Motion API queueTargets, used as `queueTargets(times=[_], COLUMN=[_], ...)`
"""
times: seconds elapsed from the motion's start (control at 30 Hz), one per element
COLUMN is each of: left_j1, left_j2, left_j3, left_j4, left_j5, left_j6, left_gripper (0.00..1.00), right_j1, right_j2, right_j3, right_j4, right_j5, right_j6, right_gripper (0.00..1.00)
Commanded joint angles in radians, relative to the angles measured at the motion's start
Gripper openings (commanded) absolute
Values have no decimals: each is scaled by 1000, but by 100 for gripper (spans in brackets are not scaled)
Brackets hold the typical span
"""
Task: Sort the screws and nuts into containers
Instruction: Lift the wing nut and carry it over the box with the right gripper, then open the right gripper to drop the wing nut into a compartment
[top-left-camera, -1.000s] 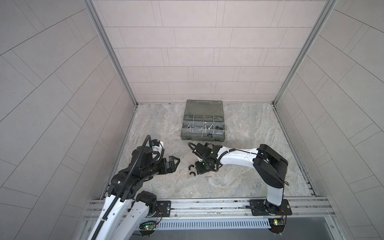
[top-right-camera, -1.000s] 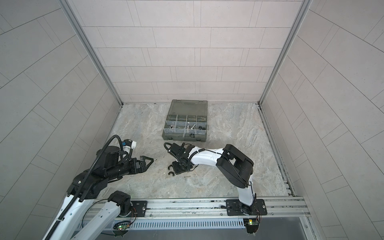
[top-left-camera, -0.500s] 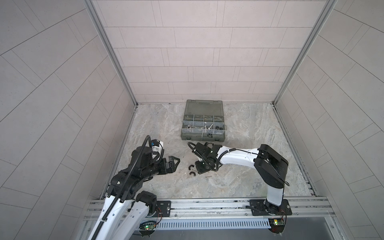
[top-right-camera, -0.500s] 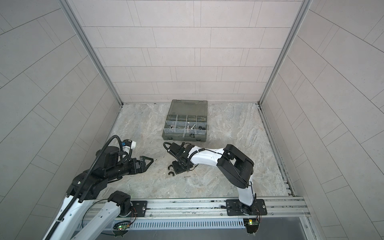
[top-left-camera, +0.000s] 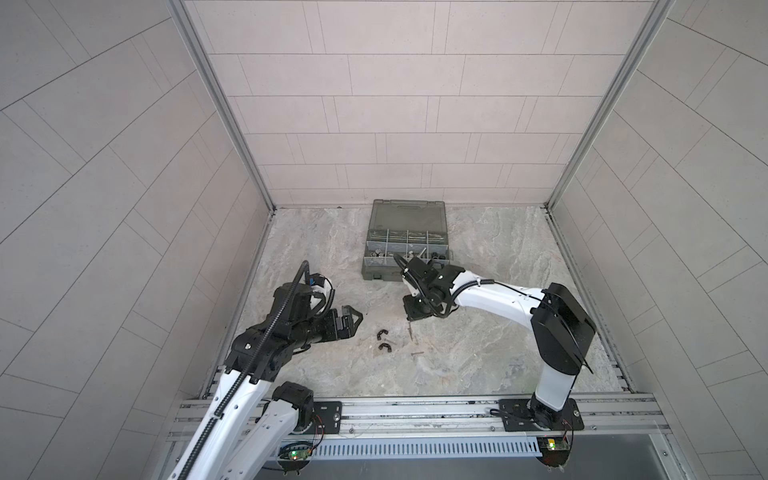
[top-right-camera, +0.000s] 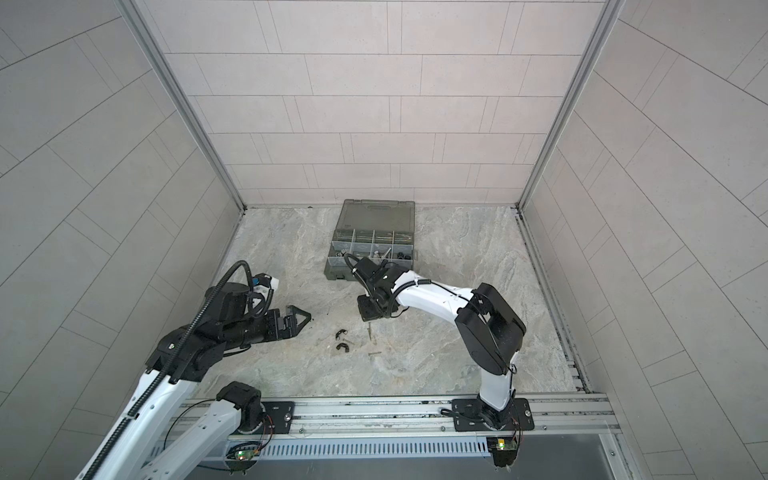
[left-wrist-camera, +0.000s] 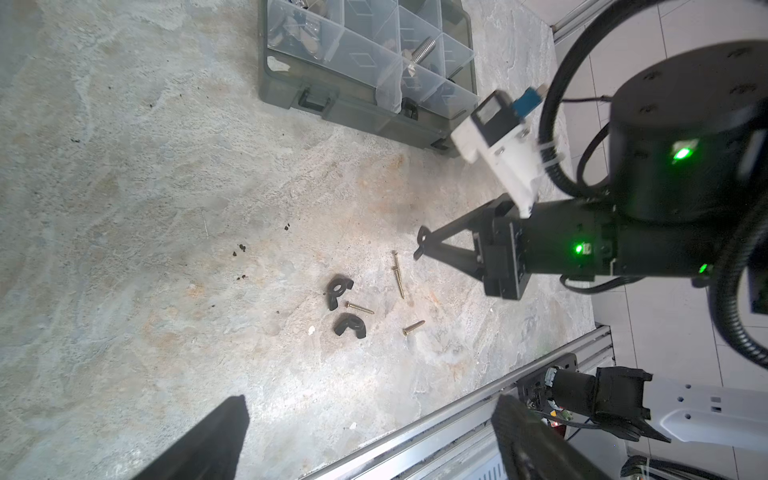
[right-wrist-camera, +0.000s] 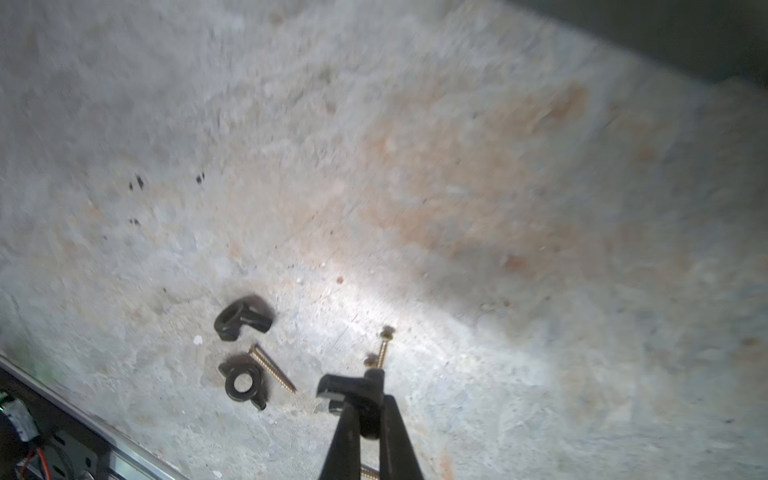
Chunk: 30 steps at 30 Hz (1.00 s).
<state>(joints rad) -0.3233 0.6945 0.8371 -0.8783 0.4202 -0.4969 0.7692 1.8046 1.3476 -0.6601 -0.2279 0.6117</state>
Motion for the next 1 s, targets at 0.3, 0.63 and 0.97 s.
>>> queueTargets(times=[0.3, 0.63, 0.97], left_j1=[-2, -1, 0], left_j2=[238, 342, 374], left_j3=[140, 147, 132], left_j4=[96, 145, 164], left_j5=[-12, -9, -10], left_j6=[74, 92, 91], left_gripper=[98, 98, 98], right_j1=[-229, -293, -330], right_j2=[134, 279, 332], right_j3=[297, 414, 422], right_j4=[-108, -93, -62], right_j5=[-75, -127, -156], right_j6=[-89, -86, -79], right_gripper=[8, 9, 11])
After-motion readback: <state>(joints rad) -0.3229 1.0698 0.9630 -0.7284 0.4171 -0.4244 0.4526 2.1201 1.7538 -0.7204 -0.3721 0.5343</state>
